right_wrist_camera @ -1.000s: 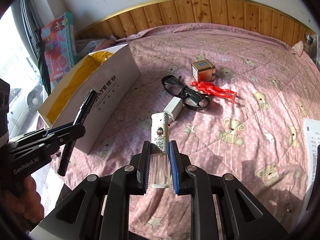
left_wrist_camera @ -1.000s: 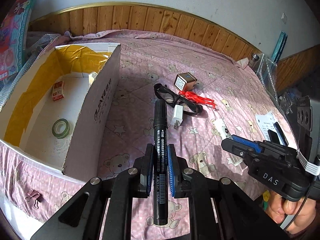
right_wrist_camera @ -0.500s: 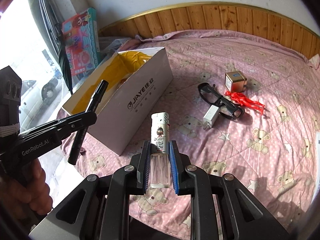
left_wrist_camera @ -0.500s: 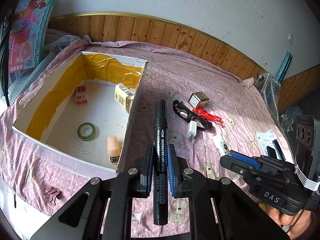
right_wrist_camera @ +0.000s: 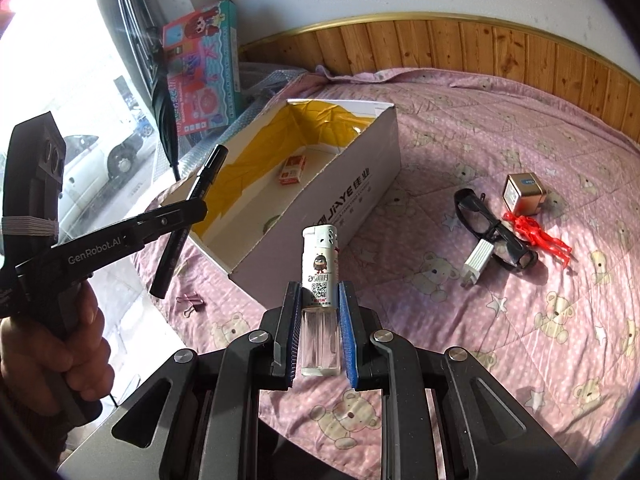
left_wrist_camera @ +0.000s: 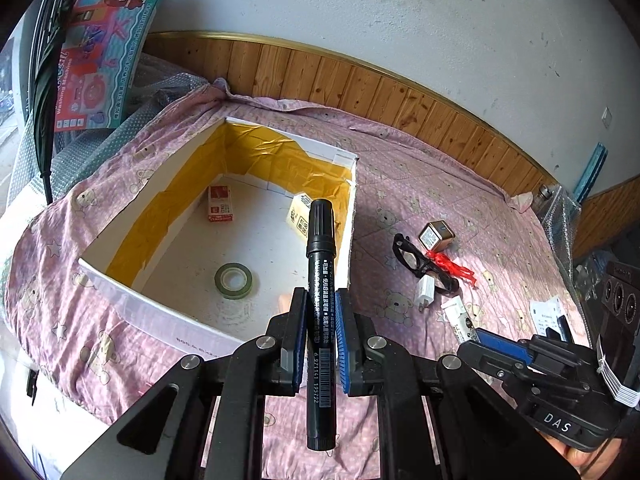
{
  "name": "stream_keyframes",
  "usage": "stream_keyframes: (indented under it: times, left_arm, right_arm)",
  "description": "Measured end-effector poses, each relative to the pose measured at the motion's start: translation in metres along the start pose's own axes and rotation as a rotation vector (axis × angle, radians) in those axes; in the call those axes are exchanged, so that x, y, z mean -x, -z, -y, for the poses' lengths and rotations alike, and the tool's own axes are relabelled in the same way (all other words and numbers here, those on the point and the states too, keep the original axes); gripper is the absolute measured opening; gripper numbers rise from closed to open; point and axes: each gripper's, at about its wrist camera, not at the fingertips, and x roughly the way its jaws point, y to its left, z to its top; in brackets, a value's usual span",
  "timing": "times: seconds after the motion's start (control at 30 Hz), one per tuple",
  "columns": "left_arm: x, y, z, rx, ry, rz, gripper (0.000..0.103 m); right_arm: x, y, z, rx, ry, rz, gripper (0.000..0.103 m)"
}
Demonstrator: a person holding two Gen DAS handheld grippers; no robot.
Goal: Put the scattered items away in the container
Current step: 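Lift the marker with the left tool while the right carries the perfume over the white box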
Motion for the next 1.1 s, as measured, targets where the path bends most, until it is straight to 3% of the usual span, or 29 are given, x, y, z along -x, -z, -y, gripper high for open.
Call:
stream_keyframes:
  times: [0.73,1.1]
  left_arm:
    - [-0.005,-0.04,-0.043,0.043,-0.068,0.04,0.014]
    - [-0.032,-0.059,-0.056,0.021,-0.109,-0.012,0.014]
  right_arm:
    - [-0.029,-0.063,-0.045,0.113,-0.1,0.016,0.019]
    - [-0.058,-0.101,-0.05,0.111,-0.124,0.001,0.019]
